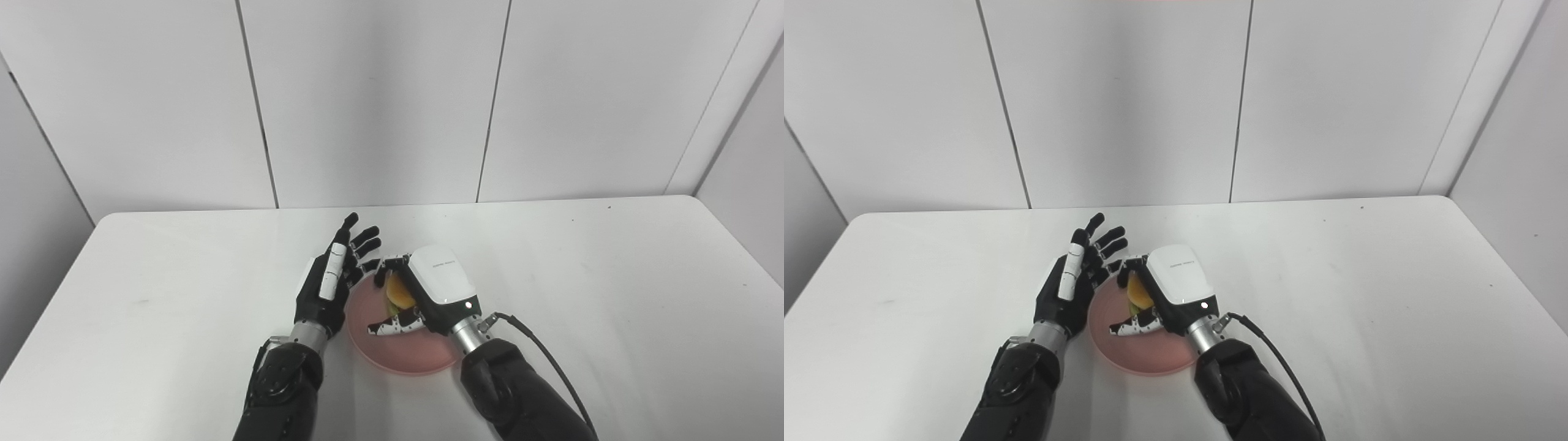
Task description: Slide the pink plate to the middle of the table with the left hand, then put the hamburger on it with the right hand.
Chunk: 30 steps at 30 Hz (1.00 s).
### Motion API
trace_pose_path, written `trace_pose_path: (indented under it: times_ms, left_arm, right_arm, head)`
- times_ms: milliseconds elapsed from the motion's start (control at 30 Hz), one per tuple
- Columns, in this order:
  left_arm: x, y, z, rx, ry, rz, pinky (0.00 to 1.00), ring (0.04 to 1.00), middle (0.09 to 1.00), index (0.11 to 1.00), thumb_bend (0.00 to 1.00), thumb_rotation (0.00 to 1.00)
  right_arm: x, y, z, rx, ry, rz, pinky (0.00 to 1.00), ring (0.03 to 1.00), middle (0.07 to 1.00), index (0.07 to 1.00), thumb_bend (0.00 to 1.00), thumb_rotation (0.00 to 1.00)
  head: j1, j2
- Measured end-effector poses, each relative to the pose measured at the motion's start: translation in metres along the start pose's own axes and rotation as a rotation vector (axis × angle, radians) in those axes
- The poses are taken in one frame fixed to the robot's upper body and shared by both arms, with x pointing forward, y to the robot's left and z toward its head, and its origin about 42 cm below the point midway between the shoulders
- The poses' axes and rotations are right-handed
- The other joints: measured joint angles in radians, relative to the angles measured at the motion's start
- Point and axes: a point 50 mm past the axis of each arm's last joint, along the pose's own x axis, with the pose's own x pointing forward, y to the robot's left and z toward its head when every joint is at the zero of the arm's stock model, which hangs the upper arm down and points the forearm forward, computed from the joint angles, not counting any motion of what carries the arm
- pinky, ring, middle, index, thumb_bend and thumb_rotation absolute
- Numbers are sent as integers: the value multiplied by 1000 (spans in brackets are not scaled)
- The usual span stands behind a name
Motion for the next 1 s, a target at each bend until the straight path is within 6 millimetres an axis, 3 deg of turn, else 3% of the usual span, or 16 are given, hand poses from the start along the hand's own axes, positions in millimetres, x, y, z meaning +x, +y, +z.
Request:
trace_pose_path:
  times_ms: [33,100,167,267,467,833,1000]
  left_arm:
    - [0,0,0,2,1,-1,677,831,851,940,874,845]
    - [0,0,0,3,2,-1,674,817,828,937,891,847]
    - [0,0,-1,6,3,-1,693,832,816,933,893,851]
    - [0,0,-1,7,4,-2,703,852,814,925,881,859]
    - [0,0,-1,6,4,3,670,846,826,928,910,861]
    - [0,2,0,-12,1,8,766,834,829,948,920,833]
    - [0,2,-1,-22,1,7,819,867,849,953,905,853]
  right_arm:
    - [0,0,0,0,-3,-1,342,417,507,580,589,567]
    - [-1,-1,0,-4,-17,-3,437,511,595,665,647,833]
    - [-1,-5,-1,-11,-30,-8,513,598,672,710,680,945]
    - [-2,-10,-3,-18,-48,-18,563,666,744,732,723,996]
    - [-3,-19,2,-10,-70,-50,610,720,798,756,768,1000]
    - [-8,-54,22,32,-128,-176,622,737,800,765,750,1000]
    - [-11,-73,17,94,-102,-252,647,753,803,761,756,1000]
  head:
    - [0,0]
    - [-3,-2]
    - [-9,-3]
    - [-9,-2]
    - [-9,0]
    - [-17,3]
    - [-17,3]
